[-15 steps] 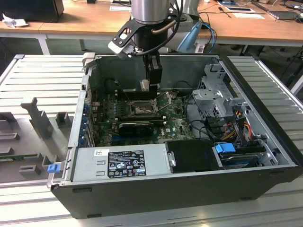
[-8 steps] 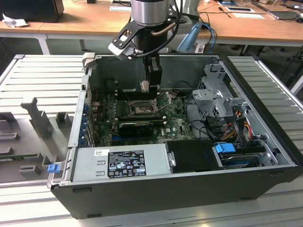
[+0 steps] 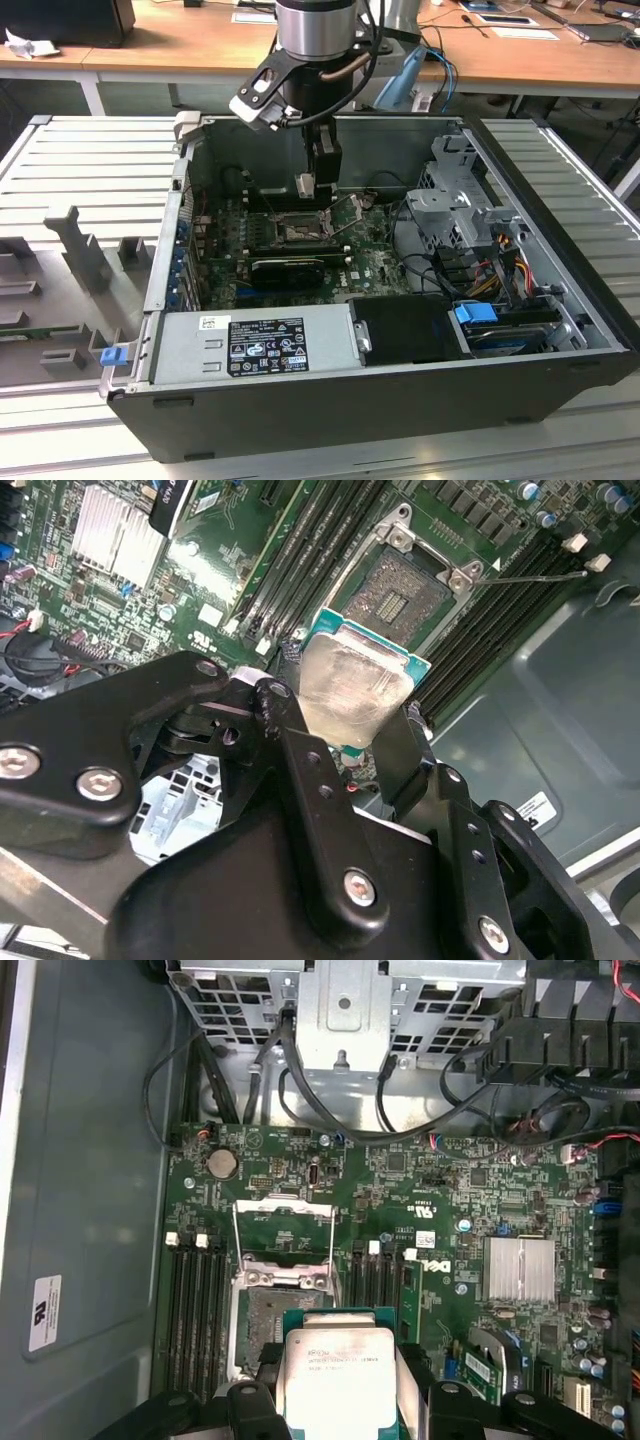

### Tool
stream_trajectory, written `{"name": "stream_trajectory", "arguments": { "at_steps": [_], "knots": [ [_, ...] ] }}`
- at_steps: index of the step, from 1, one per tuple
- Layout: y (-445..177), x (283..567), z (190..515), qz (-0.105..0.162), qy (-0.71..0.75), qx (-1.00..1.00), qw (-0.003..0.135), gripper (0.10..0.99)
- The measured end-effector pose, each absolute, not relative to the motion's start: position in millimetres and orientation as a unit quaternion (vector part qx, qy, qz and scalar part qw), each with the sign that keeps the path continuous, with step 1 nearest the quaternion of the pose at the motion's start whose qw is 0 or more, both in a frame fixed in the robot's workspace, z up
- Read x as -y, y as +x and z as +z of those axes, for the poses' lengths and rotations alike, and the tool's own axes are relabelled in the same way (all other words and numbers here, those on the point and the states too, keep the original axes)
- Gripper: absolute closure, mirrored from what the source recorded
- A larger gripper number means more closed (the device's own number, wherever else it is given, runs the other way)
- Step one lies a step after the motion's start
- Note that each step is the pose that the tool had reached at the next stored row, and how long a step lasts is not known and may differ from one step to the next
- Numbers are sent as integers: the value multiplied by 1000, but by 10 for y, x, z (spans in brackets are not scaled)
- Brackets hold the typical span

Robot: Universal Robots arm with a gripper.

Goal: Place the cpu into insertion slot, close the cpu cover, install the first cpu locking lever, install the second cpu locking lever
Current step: 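Place the cpu into insertion slot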

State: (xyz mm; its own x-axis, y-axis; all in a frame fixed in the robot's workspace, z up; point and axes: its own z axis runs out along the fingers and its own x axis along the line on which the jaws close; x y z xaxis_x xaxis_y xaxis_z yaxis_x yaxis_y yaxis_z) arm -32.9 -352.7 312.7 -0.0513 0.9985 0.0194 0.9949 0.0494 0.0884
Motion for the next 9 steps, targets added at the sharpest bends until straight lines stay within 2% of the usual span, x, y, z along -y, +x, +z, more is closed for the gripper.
{"name": "stream_trajectory", "arguments": {
  "at_steps": [9],
  "knots": [
    [-329,3518,3086,39,688,-724,23,557]
  ]
}}
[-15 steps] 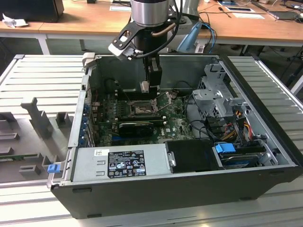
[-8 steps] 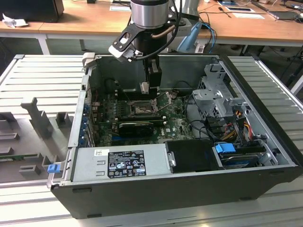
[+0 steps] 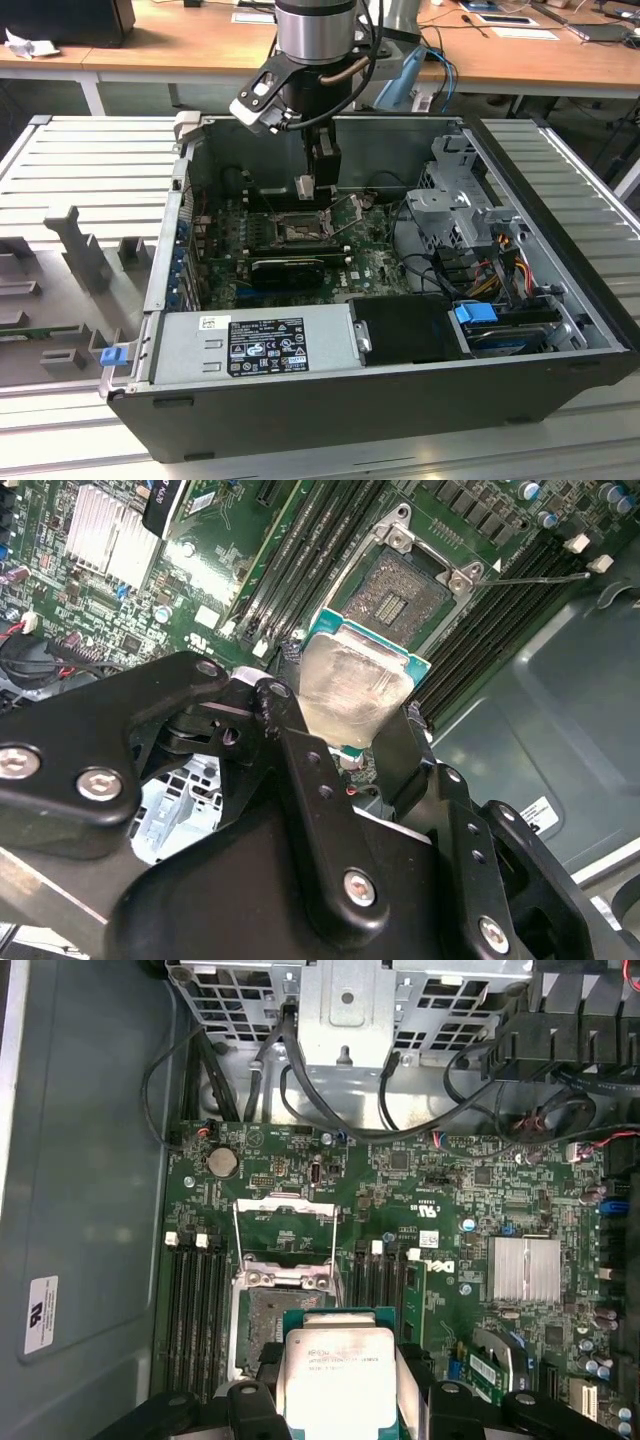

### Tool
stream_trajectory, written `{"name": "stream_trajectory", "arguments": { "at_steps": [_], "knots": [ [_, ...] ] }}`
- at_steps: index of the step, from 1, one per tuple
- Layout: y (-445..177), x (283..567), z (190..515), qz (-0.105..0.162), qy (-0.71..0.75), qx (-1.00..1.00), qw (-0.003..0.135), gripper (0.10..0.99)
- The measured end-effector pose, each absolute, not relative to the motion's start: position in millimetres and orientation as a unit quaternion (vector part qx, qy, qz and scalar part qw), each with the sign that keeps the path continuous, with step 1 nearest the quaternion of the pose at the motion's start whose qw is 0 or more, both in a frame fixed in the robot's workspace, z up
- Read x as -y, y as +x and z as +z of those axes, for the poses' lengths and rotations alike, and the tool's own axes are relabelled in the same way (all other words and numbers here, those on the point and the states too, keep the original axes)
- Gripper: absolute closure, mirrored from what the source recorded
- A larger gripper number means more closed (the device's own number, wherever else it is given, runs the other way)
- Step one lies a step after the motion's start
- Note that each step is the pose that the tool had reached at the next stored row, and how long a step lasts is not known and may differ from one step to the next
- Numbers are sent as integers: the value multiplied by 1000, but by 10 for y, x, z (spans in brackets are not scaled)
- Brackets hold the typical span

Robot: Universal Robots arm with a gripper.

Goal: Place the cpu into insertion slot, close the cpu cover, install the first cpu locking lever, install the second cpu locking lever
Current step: 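Place the cpu into insertion slot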

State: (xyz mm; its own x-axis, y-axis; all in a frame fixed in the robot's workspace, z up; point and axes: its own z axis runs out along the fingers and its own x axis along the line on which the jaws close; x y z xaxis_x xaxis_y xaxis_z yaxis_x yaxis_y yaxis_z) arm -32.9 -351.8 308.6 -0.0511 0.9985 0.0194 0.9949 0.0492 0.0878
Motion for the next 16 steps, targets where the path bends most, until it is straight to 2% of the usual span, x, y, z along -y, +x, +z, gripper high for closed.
{"name": "stream_trajectory", "arguments": {
  "at_steps": [16],
  "knots": [
    [-329,3517,3018,38,689,-724,23,557]
  ]
}}
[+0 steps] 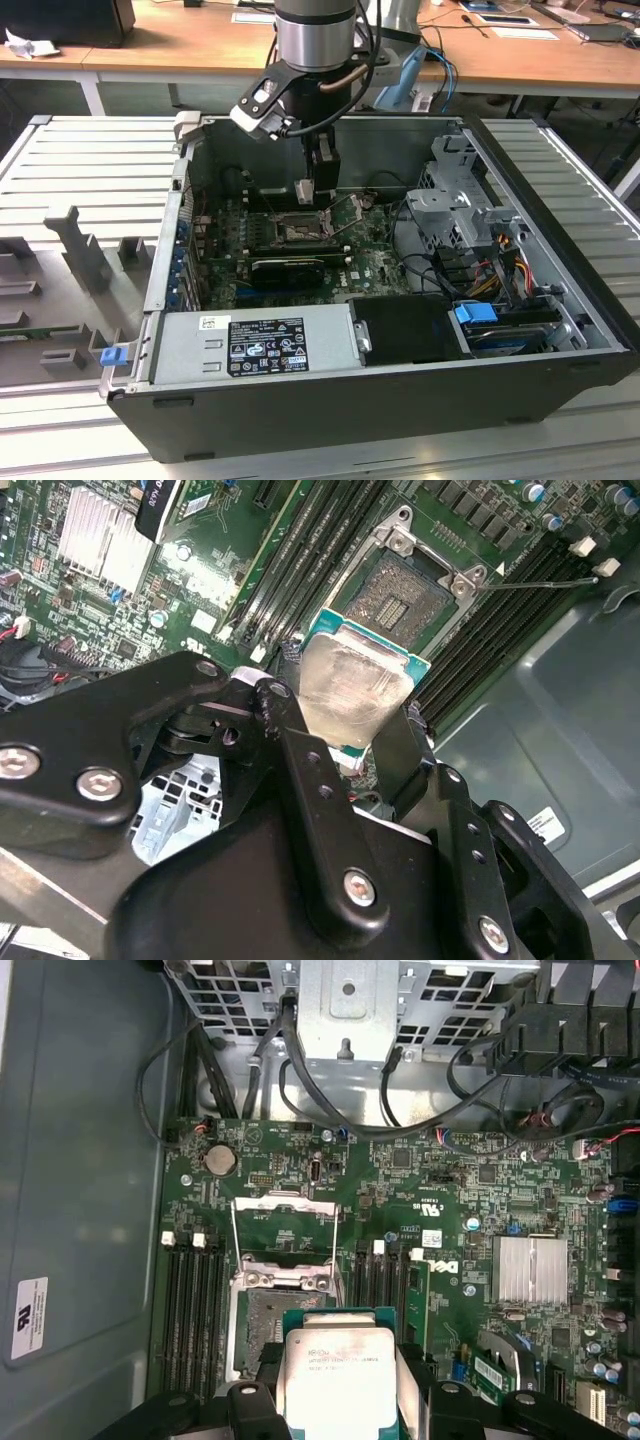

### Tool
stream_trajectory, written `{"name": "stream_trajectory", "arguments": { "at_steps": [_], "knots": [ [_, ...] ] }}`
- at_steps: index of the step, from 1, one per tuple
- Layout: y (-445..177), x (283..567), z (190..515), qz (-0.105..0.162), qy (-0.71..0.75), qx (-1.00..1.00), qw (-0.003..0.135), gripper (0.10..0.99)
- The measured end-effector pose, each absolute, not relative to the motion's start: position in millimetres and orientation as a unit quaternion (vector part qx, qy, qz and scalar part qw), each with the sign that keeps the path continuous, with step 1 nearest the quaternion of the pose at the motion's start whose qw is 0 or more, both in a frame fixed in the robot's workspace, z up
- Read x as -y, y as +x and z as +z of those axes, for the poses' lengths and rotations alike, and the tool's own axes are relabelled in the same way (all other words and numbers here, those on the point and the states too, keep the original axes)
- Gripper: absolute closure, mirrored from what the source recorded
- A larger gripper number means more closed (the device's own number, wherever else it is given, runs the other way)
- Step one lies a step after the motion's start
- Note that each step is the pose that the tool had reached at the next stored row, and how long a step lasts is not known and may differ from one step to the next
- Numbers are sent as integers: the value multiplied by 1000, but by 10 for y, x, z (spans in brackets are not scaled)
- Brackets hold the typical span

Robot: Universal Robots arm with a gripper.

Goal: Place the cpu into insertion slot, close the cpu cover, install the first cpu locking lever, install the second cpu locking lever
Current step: 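Place the cpu into insertion slot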

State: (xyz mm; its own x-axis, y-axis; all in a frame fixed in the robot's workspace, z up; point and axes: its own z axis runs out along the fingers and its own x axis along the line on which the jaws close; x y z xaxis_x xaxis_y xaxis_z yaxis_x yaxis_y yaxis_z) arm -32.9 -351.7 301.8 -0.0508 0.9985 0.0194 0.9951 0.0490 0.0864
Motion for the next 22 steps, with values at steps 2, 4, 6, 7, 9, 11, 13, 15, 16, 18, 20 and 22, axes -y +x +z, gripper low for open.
{"name": "stream_trajectory", "arguments": {
  "at_steps": [2,4,6,7,9,11,13,15,16,18,20,22],
  "knots": [
    [-329,3517,3010,38,689,-724,23,557],
    [-329,3517,3004,38,689,-724,23,557],
    [-329,3517,2993,38,689,-724,23,557],
    [-329,3517,2989,38,689,-724,22,557],
    [-329,3517,2980,38,689,-724,22,557],
    [-329,3517,2967,38,689,-724,22,557],
    [-329,3517,2959,38,689,-724,22,557],
    [-329,3516,2948,38,689,-724,22,557],
    [-329,3515,2943,38,689,-724,22,557],
    [-330,3506,2920,37,689,-723,22,557],
    [-330,3486,2881,37,692,-721,21,557],
    [-330,3466,2845,36,693,-720,21,557]
  ]
}}
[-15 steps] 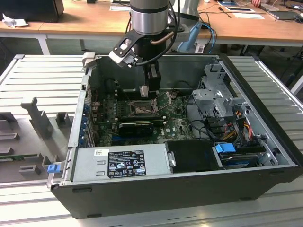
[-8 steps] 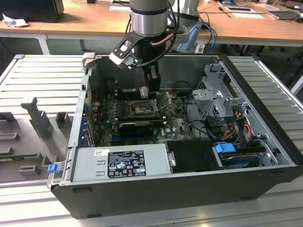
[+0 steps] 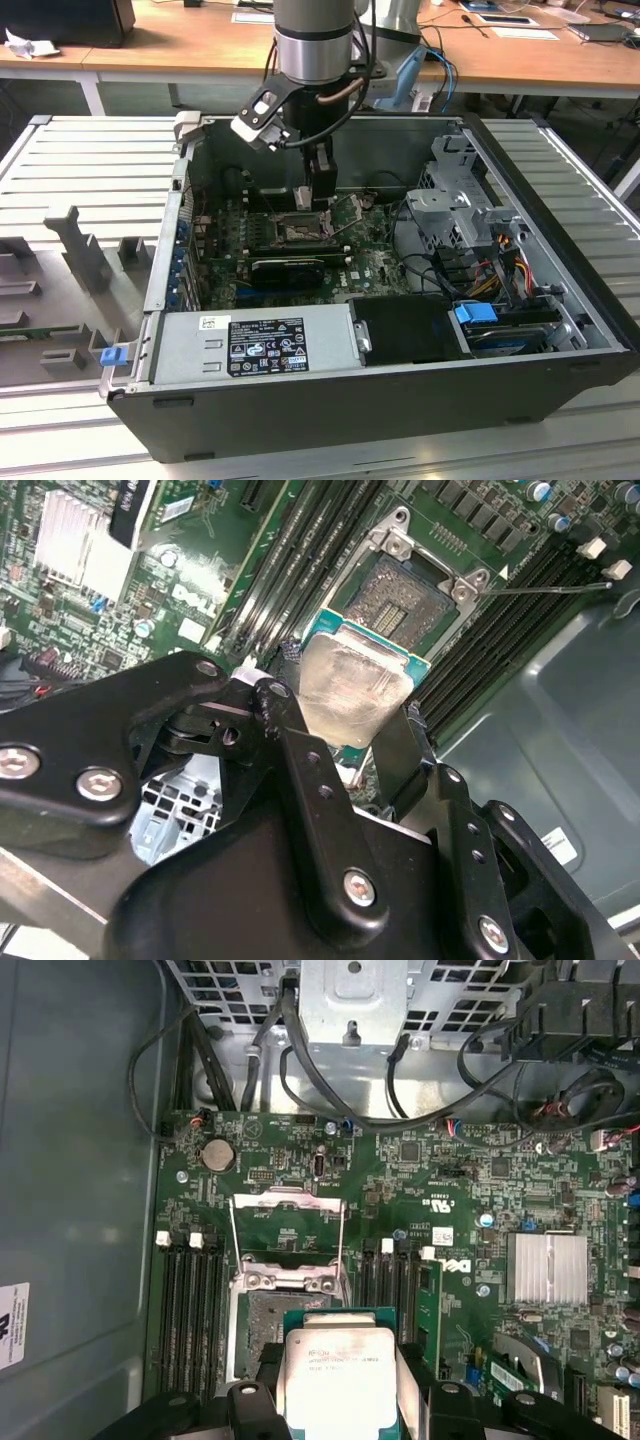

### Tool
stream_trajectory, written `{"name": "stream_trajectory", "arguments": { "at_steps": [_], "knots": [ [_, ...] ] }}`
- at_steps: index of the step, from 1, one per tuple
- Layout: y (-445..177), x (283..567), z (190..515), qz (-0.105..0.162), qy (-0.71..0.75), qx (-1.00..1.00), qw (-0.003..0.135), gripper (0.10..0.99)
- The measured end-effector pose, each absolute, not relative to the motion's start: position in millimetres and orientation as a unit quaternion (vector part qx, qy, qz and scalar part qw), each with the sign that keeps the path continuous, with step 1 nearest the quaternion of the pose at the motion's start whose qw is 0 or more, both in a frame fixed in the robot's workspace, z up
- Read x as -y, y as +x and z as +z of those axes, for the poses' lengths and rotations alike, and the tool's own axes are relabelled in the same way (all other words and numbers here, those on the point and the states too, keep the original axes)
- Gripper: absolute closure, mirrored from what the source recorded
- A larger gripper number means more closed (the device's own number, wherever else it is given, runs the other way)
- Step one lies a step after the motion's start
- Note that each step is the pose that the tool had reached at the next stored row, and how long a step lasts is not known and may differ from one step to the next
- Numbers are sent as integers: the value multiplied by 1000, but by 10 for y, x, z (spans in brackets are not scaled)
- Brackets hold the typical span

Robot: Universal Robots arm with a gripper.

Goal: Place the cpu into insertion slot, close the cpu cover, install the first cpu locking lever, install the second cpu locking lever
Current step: 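Place the cpu into insertion slot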

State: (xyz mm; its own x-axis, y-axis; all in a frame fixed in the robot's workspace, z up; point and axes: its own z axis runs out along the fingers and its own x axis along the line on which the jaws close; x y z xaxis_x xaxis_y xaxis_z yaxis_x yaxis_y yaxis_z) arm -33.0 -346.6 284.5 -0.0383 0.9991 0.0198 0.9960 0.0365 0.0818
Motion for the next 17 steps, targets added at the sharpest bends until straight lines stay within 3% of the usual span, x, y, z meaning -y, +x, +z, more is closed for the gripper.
{"name": "stream_trajectory", "arguments": {
  "at_steps": [17],
  "knots": [
    [-380,3367,2460,33,696,-717,25,557]
  ]
}}
